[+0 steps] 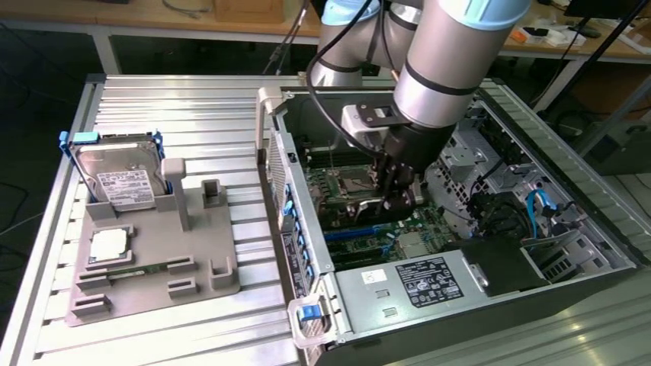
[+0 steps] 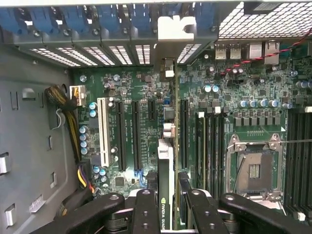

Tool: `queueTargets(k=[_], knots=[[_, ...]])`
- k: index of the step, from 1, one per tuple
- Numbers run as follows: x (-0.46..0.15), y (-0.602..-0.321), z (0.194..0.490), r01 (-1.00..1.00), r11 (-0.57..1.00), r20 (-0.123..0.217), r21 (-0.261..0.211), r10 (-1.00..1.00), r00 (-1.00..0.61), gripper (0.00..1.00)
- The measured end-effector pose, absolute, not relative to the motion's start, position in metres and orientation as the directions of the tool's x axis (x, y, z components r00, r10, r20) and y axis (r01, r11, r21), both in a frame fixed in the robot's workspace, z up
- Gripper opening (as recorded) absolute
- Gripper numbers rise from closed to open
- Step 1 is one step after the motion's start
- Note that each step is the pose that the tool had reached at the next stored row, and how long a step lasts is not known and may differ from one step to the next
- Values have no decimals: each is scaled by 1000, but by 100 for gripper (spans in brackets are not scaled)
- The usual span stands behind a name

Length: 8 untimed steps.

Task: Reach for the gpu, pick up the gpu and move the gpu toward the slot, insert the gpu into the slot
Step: 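Insert the gpu into the slot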

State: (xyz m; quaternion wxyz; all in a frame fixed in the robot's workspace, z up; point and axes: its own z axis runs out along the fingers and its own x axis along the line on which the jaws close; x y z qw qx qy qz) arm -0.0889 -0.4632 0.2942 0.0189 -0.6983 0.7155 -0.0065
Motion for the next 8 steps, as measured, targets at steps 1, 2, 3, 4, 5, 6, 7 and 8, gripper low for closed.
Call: queueTargets(k=[1,2,3,4,5,6,7,8], knots=[[-90,-463,294,-999,25,-18,-36,-1000,-24,27],[-91,-463,293,-999,25,-18,-36,-1000,-24,27],[-92,-463,293,-999,25,-19,-36,-1000,-24,27],[-94,-463,292,-999,25,-19,-36,-1000,-24,27],[-96,-463,292,-999,25,-20,-36,-1000,-24,27],[-97,-463,291,-999,25,-20,-36,-1000,-24,27],[-97,-463,291,-999,25,-20,-36,-1000,-24,27],[-97,-463,291,-999,25,-20,-36,-1000,-24,27]])
